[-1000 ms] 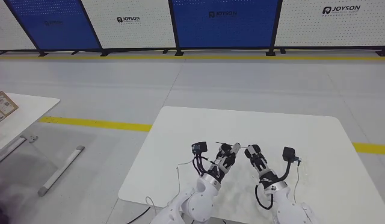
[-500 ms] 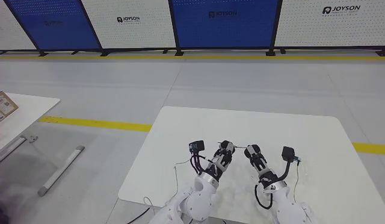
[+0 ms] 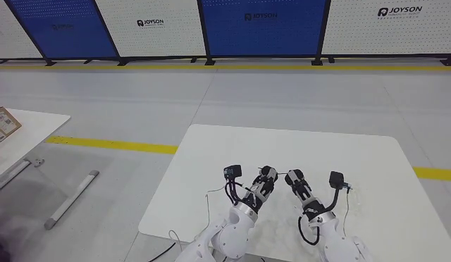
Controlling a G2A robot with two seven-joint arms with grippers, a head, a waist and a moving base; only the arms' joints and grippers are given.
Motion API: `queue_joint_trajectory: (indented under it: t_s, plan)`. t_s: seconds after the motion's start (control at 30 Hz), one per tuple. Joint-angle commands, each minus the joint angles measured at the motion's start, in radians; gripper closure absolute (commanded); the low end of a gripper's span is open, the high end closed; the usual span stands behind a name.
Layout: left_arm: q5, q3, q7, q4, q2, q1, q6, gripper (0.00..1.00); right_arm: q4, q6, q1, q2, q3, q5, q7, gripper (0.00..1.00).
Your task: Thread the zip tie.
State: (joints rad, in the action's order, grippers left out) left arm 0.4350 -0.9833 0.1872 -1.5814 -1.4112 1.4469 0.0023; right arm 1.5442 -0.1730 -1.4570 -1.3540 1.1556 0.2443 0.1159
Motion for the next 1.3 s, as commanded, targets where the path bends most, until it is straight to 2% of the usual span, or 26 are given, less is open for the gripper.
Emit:
queue_joint_trajectory:
  t_s: [0.0, 0.03, 0.07, 0.17, 0.37, 0.5, 0.57, 0.8, 0.87, 1.03, 1.07, 1.2, 1.27]
  plan:
    - [-0.008, -0.002, 0.005, -0.002, -0.001, 0.001, -0.001, 1.00, -0.001, 0.003, 0.000, 0.000, 0.001, -0.004, 0.003, 1.00]
    - [-0.012, -0.002, 0.007, -0.002, -0.001, 0.001, -0.001, 1.00, -0.001, 0.005, 0.001, 0.000, 0.001, -0.006, 0.005, 1.00]
    - [-0.021, -0.004, 0.010, -0.003, -0.002, 0.001, 0.000, 1.00, -0.002, 0.007, 0.002, 0.000, 0.002, -0.008, 0.008, 0.89]
    - [-0.042, -0.005, 0.019, -0.005, -0.004, 0.001, 0.008, 1.00, -0.002, 0.005, 0.004, 0.000, 0.002, -0.005, 0.012, 0.01]
    - [-0.134, -0.013, 0.062, -0.017, -0.014, 0.000, 0.033, 1.00, 0.009, -0.021, -0.007, 0.002, 0.005, 0.017, -0.002, 0.00]
    - [-0.241, -0.026, 0.104, -0.036, -0.024, 0.001, 0.057, 1.00, 0.022, -0.048, -0.033, 0.006, 0.024, 0.019, -0.016, 0.00]
    - [-0.312, -0.033, 0.097, -0.051, -0.028, 0.002, 0.072, 1.00, 0.025, -0.056, -0.042, 0.006, 0.028, -0.007, -0.003, 0.00]
    - [-0.326, -0.036, 0.092, -0.055, -0.029, 0.001, 0.077, 1.00, 0.026, -0.058, -0.043, 0.007, 0.029, -0.015, 0.003, 0.00]
    - [-0.326, -0.036, 0.092, -0.055, -0.029, 0.001, 0.077, 1.00, 0.031, -0.030, -0.036, 0.010, 0.032, 0.056, -0.003, 0.00]
    - [-0.502, -0.071, 0.125, -0.097, -0.039, 0.012, 0.083, 1.00, 0.057, 0.020, -0.037, 0.016, 0.031, 0.218, -0.023, 0.00]
    - [-0.537, -0.078, 0.127, -0.107, -0.041, 0.015, 0.085, 1.00, 0.060, 0.029, -0.032, 0.020, 0.030, 0.274, -0.002, 0.00]
    - [-0.635, -0.090, 0.109, -0.134, -0.045, 0.020, 0.132, 1.00, 0.057, 0.096, -0.017, 0.028, 0.025, 0.454, 0.013, 0.00]
    - [-0.639, -0.092, 0.106, -0.137, -0.045, 0.020, 0.135, 1.00, 0.057, 0.096, -0.017, 0.028, 0.025, 0.454, 0.013, 0.00]
